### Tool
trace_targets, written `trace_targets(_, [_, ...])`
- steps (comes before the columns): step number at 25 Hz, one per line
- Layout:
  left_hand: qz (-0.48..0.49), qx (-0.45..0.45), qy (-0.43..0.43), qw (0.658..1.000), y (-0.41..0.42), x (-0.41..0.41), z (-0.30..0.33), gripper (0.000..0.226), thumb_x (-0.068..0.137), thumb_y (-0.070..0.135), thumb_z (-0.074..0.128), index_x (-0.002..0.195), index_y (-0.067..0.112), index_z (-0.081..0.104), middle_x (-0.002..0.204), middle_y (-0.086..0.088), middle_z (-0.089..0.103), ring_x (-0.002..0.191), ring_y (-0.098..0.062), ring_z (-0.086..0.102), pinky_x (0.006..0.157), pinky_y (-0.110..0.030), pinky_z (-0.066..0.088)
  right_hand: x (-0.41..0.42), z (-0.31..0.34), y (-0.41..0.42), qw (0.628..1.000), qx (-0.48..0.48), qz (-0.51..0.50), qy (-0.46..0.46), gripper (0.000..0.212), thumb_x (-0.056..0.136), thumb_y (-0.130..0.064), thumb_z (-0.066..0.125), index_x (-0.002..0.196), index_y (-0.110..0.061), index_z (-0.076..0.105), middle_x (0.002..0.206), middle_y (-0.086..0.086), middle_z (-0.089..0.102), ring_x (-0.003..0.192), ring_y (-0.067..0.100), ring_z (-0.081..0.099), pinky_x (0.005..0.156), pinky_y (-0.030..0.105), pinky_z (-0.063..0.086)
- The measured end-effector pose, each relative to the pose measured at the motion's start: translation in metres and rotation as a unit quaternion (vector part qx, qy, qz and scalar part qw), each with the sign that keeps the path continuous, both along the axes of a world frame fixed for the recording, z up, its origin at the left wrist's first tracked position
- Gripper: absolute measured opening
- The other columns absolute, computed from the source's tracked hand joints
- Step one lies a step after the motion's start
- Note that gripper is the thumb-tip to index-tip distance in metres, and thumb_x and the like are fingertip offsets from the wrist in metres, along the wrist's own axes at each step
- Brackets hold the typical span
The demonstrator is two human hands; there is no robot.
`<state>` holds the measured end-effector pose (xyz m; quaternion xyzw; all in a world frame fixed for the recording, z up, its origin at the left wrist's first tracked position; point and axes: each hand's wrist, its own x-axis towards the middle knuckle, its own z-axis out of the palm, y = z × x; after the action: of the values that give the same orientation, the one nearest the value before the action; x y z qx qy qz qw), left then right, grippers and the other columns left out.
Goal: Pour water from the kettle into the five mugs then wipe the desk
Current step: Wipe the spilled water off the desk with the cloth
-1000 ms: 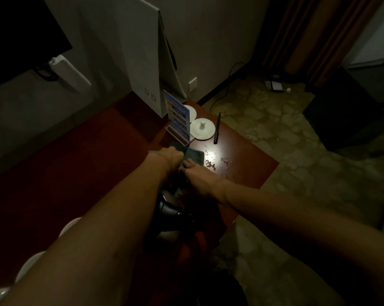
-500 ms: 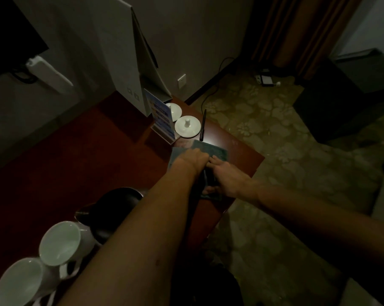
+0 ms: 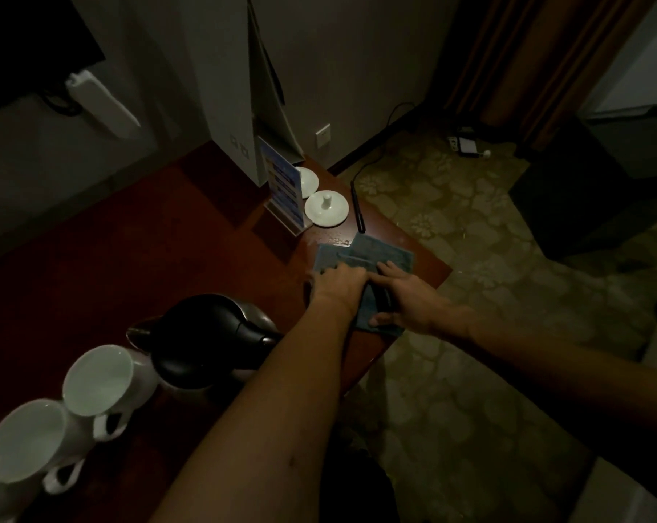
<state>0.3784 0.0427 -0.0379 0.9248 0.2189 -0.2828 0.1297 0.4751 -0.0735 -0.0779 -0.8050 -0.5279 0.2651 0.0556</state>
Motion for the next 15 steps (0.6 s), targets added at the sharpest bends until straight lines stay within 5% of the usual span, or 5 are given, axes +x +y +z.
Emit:
trace_targets(7, [0.066,-0.004,0.059,0.996,0.005,-0.001,0.021,0.067,0.091,0.009,0.065,0.148,0.015,0.031,0.151,-0.015,0.032,0.14,-0.04,0.029,0.104,-0.075,0.018,0.002,-0.004,0.034,0.997,-0.056,0.057,0.023,0.101,0.075,-0.037,0.082,0.156,-0.029,0.023,0.167,0.002,0.005,0.153,0.023,0.0,0.123,0.053,0.01])
trace_targets(15, [0.055,0.037,0.16,0.985,0.046,-0.022,0.019,0.095,0.079,0.029,0.078,0.154,0.021,0.02,0.157,-0.015,0.024,0.141,-0.041,0.028,0.108,-0.066,0.026,-0.03,0.005,0.076,0.99,-0.018,0.115,0.079,0.094,0.079,-0.029,0.08,0.155,-0.022,0.026,0.167,0.005,0.005,0.152,0.027,0.0,0.122,0.044,0.006])
